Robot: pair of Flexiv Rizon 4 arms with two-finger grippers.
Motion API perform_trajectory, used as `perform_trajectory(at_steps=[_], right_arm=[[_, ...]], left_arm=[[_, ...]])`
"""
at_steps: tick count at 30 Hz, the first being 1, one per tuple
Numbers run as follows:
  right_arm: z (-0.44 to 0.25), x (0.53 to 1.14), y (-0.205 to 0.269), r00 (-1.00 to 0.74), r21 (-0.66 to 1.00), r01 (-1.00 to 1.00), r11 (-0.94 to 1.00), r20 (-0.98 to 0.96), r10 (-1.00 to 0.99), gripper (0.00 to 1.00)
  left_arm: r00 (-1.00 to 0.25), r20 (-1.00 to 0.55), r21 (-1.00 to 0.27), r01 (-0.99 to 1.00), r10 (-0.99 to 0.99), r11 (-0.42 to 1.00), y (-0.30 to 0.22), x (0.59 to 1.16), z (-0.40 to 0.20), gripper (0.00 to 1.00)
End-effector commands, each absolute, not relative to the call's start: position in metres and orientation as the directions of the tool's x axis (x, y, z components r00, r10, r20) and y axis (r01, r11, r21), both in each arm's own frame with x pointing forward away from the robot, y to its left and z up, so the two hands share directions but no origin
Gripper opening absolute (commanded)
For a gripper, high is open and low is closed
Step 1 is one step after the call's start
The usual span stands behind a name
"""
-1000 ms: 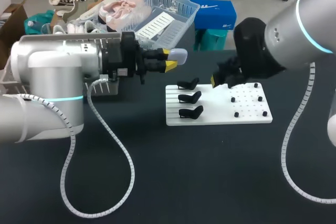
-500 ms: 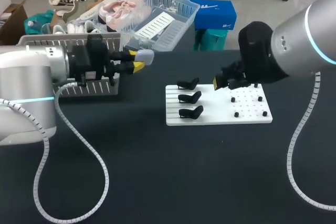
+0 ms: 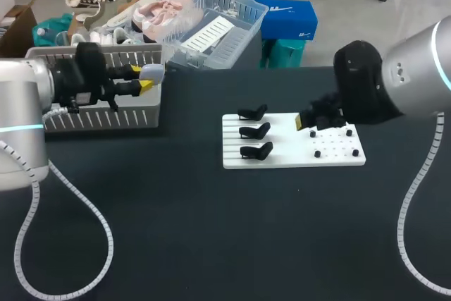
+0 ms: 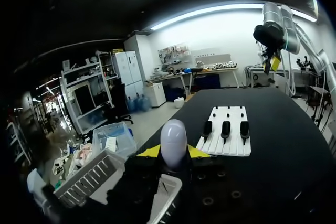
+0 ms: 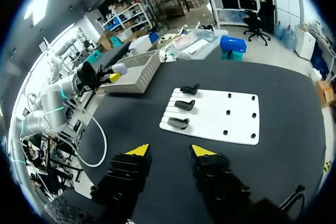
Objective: Pick up each earbud case from the left stands, insert the matching earbuds, close the lid, and place the case in the box.
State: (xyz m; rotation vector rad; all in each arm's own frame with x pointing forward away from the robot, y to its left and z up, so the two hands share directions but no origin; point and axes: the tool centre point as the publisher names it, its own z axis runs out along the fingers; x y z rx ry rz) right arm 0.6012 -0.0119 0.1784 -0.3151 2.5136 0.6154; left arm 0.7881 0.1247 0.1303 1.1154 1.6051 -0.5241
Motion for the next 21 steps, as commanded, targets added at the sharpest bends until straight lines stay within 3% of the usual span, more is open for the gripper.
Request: perform_trajectory(at_steps=[1,21], right_arm=[[0.174,0.595,-0.014,-0.767,0.361,-0.315,0.878,-0.641,-0.012,0.44],[0.173,0.581,-0.023,-0.777,0.362,-0.206,0.909,-0.626,0.073,0.43]], left_arm=[[-0.010,-0.927,0.187,0.854,0.375,0.486,0.137,0.795,0.123,0.00],[-0.098,-0.925,0.135,0.819,0.368,0.557,0.187,0.852,0.084,0.00]])
